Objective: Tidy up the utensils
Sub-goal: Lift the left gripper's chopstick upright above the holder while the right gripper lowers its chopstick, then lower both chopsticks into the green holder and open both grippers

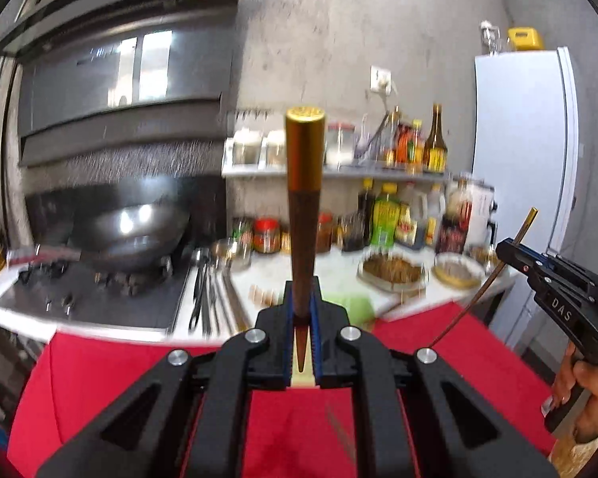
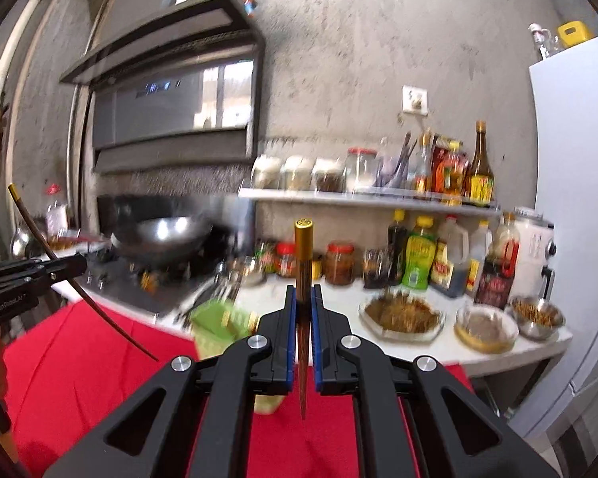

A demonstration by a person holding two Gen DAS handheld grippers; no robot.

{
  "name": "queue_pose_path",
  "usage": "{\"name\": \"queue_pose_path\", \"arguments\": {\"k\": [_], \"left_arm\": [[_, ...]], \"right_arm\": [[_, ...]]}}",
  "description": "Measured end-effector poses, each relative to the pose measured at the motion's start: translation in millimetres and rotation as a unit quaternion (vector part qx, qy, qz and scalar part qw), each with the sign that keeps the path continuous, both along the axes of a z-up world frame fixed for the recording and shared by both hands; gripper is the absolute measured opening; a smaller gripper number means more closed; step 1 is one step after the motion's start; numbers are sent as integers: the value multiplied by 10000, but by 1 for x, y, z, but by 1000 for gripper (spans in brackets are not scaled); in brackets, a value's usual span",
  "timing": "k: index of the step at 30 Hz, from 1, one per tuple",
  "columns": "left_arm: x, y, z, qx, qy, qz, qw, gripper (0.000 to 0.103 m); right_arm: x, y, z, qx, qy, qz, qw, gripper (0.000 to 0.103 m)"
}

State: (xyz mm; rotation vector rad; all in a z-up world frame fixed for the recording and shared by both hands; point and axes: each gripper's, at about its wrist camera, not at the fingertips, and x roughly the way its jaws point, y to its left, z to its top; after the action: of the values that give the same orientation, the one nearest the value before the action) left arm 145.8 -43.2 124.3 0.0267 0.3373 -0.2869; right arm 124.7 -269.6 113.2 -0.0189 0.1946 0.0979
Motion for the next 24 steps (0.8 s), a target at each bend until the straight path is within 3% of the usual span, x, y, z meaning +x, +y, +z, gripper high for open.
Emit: {"name": "queue_pose_path", "arguments": {"k": [4,8,15,19,22,24], "left_arm": [[41,-17,19,-157,-40,-56,9999,6],[81,-35,15,-146,115,-73,9998,6],[133,-48,-35,44,1017,-244,9945,6],[147,-48,-54,68,1267,-256,9916,6],[149,-47,-55,94,1276,-226,9915,7],[142,-45,-46,82,1167,-230,9929,20]], "right_arm": [[26,1,27,123,-307,161,9993,7],[55,8,34,213,-378,411,9982,7],[99,21,-6,206,281,631,9974,7],[112,24,-27,221,618,658,9957,7],[112,22,-28,251,717,695,9947,15],[105,20,-20,285,617,647,9956,39]]}}
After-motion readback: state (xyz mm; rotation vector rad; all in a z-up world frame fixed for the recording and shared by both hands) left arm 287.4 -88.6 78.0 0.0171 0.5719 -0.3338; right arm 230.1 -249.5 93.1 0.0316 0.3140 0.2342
